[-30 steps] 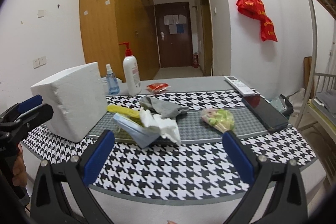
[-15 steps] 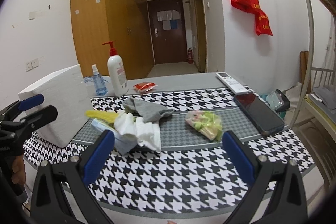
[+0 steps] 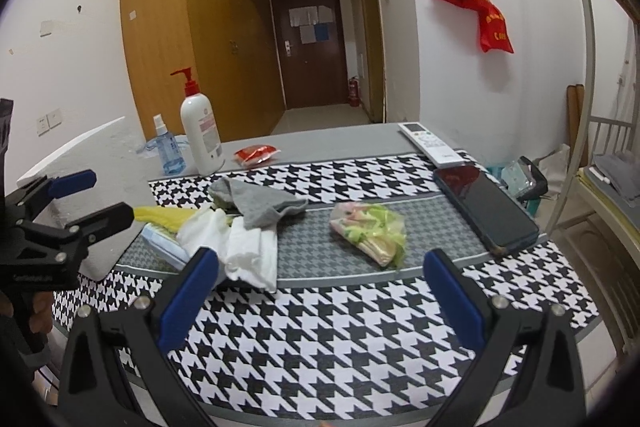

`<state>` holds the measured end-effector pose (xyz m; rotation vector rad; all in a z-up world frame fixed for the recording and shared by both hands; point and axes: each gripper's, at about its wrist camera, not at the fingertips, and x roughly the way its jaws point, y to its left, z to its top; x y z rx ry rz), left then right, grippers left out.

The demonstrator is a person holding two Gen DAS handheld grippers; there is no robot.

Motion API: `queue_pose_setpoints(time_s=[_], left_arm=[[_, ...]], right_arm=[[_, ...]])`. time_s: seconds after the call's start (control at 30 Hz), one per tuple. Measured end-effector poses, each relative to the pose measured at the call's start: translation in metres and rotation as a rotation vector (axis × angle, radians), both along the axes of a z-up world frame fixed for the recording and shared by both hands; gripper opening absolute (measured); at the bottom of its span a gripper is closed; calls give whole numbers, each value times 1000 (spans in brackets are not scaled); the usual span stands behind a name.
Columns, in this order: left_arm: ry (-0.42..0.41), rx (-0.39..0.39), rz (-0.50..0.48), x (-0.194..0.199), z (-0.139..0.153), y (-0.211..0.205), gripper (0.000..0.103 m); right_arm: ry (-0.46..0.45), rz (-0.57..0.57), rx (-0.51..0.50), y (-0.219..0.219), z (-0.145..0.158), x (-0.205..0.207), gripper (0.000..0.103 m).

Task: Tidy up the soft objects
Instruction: 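Move the left gripper down toward the yellow mesh foam net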

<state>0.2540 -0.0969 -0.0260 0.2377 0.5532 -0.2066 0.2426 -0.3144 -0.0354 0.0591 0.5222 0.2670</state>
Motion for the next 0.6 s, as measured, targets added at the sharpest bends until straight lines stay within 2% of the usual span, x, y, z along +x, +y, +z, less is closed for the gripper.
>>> queue_pose_setpoints(time_s=[0.23, 0.43, 0.5, 0.6], left_arm=[[67, 100, -29, 20, -15, -10, 102], [85, 166, -28, 31, -23, -15, 93], [99, 184, -31, 34, -26, -17, 83], [111, 188, -36, 37, -29, -16, 74]], right_arm=[[27, -4, 17, -5, -7, 7, 103], [44, -3, 38, -9, -11, 11, 103], [50, -1, 38, -10, -13, 12, 103], [54, 2, 43, -11, -14, 12, 103]])
